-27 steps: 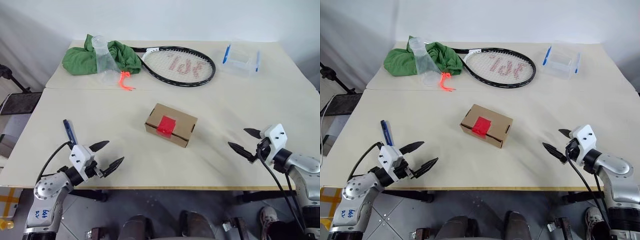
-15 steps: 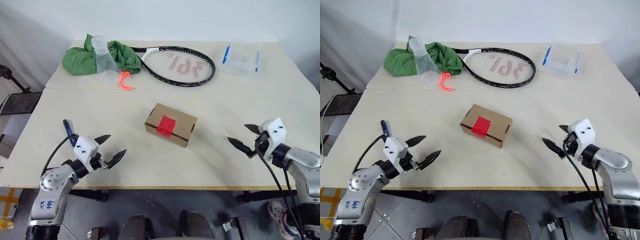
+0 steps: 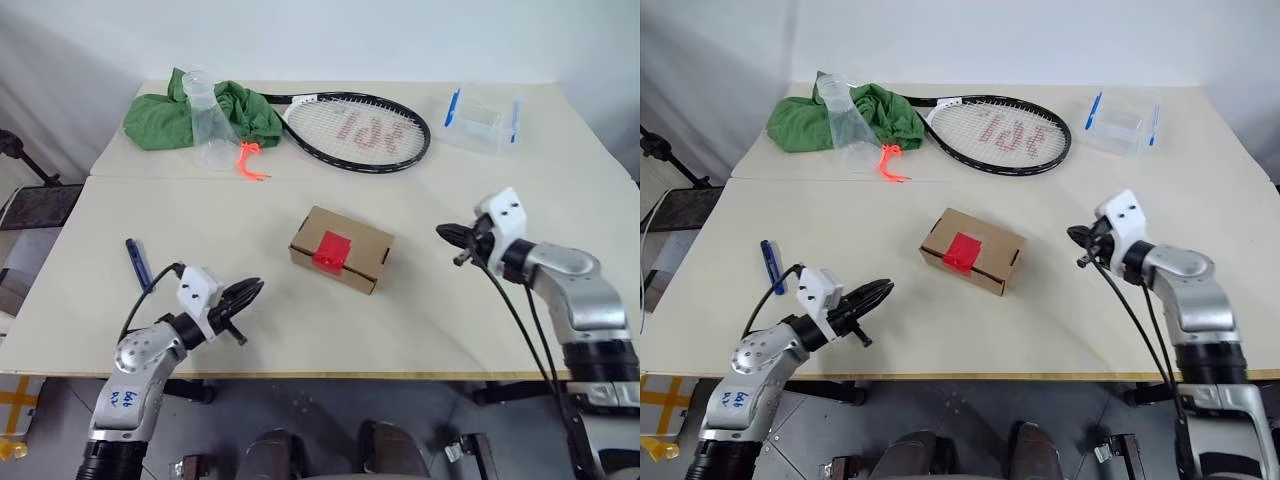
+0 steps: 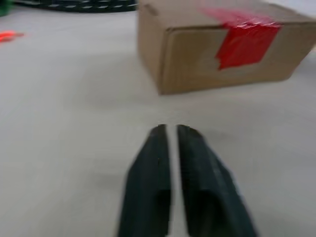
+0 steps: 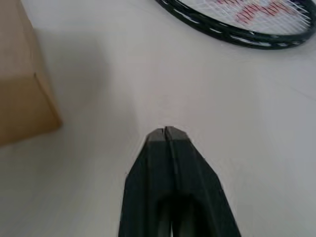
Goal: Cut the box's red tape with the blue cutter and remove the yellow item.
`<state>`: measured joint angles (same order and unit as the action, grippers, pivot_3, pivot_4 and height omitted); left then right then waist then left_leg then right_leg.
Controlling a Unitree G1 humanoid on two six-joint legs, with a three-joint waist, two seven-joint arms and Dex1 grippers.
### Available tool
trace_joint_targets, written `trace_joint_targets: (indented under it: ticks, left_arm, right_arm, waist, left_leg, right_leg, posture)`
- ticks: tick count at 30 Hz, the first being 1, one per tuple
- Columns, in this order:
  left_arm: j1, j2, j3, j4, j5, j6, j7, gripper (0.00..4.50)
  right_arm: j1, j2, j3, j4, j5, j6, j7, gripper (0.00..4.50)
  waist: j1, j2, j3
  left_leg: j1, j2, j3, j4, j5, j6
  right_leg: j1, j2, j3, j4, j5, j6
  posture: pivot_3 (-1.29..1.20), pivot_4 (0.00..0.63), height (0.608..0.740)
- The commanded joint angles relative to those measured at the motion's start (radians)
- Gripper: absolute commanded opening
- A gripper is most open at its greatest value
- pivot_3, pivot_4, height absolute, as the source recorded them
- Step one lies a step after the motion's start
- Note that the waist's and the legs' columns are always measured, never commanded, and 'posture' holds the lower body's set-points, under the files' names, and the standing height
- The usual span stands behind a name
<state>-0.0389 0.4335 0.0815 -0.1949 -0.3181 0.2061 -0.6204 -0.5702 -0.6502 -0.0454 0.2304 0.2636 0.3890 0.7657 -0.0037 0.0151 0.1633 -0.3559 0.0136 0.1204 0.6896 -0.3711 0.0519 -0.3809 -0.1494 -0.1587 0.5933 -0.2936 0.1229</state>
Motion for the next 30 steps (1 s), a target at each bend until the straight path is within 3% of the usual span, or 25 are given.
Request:
trace_joint_targets:
  ticks: [1,9,12,15,19,25,30]
  left_arm:
    - [-0.020,-0.025,-0.050,-0.034,0.007,0.013,0.005,0.03]
    - [-0.113,-0.127,-0.128,0.062,0.079,-0.022,0.075,0.03]
    - [-0.215,-0.178,-0.144,0.198,0.138,-0.102,0.119,0.03]
    - [-0.289,-0.201,-0.146,0.308,0.161,-0.172,0.117,0.03]
    - [-0.376,-0.222,-0.184,0.431,0.178,-0.247,0.056,0.03]
    - [-0.516,-0.254,-0.183,0.638,0.194,-0.338,0.024,0.03]
    - [-0.594,-0.256,-0.169,0.780,0.216,-0.413,0.018,0.03]
  right_arm:
    - [-0.126,0.036,0.037,0.123,-0.053,-0.067,0.009,0.00]
    - [-0.359,0.139,0.162,0.475,-0.179,-0.199,0.080,0.00]
    - [-0.402,0.175,0.212,0.519,-0.216,-0.199,0.141,0.00]
    - [-0.338,0.111,0.270,0.378,-0.240,-0.182,0.270,0.00]
    - [-0.195,-0.001,0.271,0.013,-0.169,0.012,0.403,0.00]
    - [-0.023,-0.127,0.263,-0.423,-0.086,0.256,0.455,0.00]
    - [0.012,-0.137,0.225,-0.633,0.017,0.440,0.408,0.00]
  waist:
    - [-0.002,0.000,0.000]
    - [0.001,0.001,0.001]
    - [0.001,0.001,0.001]
    - [0.002,0.001,0.001]
    - [0.009,0.001,0.001]
    - [0.018,0.000,0.001]
    - [0.022,-0.002,0.002]
  left_leg:
    - [0.000,0.000,0.000,0.000,0.000,0.000]
    - [-0.002,0.000,-0.001,0.001,0.000,0.000]
    - [-0.003,-0.001,-0.001,0.002,0.000,0.000]
    - [-0.004,-0.001,-0.003,0.003,0.000,0.000]
    - [-0.015,-0.002,-0.009,0.007,0.000,0.000]
    - [-0.019,-0.003,-0.007,0.010,0.000,0.000]
    - [-0.018,-0.002,-0.005,0.011,0.000,0.000]
  right_leg:
    - [0.000,0.000,0.000,0.000,0.000,0.000]
    - [-0.001,0.000,-0.001,0.001,0.000,0.000]
    - [-0.001,0.000,-0.001,0.002,0.000,0.000]
    - [-0.001,0.000,-0.003,0.002,0.000,0.000]
    - [-0.007,0.000,-0.005,0.003,0.000,0.001]
    - [-0.012,0.000,-0.005,0.005,0.001,0.002]
    - [-0.012,0.001,-0.004,0.005,0.001,0.002]
  posture:
    - [0.00,0.150,0.740]
    - [0.00,0.150,0.740]
    - [0.00,0.150,0.740]
    - [0.00,0.150,0.740]
    - [0.00,0.150,0.740]
    - [0.00,0.150,0.740]
    - [0.00,0.150,0.740]
